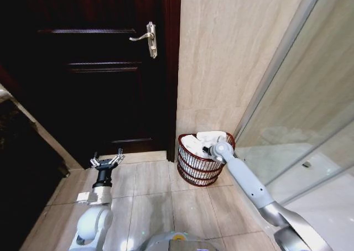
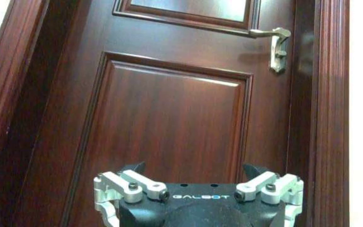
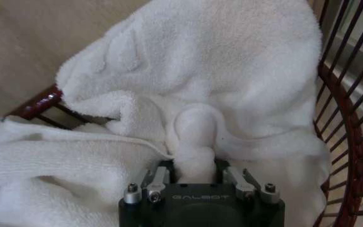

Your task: Discard the used towel into the hamper.

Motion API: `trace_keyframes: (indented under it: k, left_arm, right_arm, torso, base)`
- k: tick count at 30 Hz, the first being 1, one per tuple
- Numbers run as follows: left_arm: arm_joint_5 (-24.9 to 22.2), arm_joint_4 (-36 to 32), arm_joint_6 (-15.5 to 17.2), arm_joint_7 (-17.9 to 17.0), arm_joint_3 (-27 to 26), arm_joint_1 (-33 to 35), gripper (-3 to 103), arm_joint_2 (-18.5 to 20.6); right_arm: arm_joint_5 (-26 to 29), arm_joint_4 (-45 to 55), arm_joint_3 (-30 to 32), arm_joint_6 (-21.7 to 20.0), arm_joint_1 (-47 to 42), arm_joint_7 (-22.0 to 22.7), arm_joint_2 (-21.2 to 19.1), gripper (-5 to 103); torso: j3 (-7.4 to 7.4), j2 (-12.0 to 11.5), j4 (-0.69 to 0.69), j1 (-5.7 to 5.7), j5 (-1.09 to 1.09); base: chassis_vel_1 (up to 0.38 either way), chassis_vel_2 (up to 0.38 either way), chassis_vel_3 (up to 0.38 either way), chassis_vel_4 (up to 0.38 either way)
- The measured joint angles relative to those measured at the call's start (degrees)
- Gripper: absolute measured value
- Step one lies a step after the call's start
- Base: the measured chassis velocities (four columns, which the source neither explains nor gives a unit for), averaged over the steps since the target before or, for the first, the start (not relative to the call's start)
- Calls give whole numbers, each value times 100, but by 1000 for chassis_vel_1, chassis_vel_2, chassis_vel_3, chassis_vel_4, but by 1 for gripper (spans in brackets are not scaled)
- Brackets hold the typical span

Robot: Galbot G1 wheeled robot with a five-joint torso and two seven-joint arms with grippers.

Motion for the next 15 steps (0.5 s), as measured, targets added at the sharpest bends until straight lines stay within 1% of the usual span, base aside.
trace_keyframes:
  k: [4, 6, 9, 11, 12, 13, 14, 15]
  left_arm:
    - [-28, 17, -36, 37, -11, 1, 100, 25]
    - [-40, 17, -37, 39, -15, -6, 100, 34]
    - [-84, 14, -30, 41, -26, -46, 100, 70]
    - [-85, 14, -26, 41, -27, -49, 100, 71]
    - [-87, 11, -14, 41, -27, -55, 100, 72]
    - [-87, 3, 21, 38, -26, -57, 100, 67]
    - [-87, -1, 41, 36, -26, -55, 100, 62]
    - [-89, -7, 67, 30, -26, -49, 100, 56]
  right_arm:
    - [-176, -155, -21, -9, 36, -26, 69, 63]
    - [-210, -139, -29, 0, 36, -29, 67, 63]
    - [-237, 216, -58, 44, 35, -10, -24, 79]
    - [-244, 268, -63, 48, 34, -9, -41, 79]
    - [-286, 400, -79, 55, 29, -10, -86, 85]
    - [-501, 634, -122, 89, -2, -36, -172, 95]
    - [-638, 760, -143, 121, -28, -75, -231, 95]
    - [-842, 976, -152, 162, -84, -150, -330, 98]
  torso:
    - [0, 0, 0, 0, 0]
    - [0, 0, 0, 0, 0]
    - [2, -1, 1, 0, 4]
    - [2, -1, 2, 1, 4]
    - [2, -1, 2, 1, 4]
    - [2, -1, 3, 1, 3]
    - [2, -1, 4, 1, 3]
    - [2, -1, 2, 1, 2]
  base:
    - [0, 0, 0, 0]
    - [0, 0, 0, 0]
    - [0, 0, 0, 0]
    - [0, 0, 0, 0]
    - [0, 0, 0, 0]
    - [0, 0, 0, 0]
    - [0, 0, 0, 0]
    - [0, 0, 0, 0]
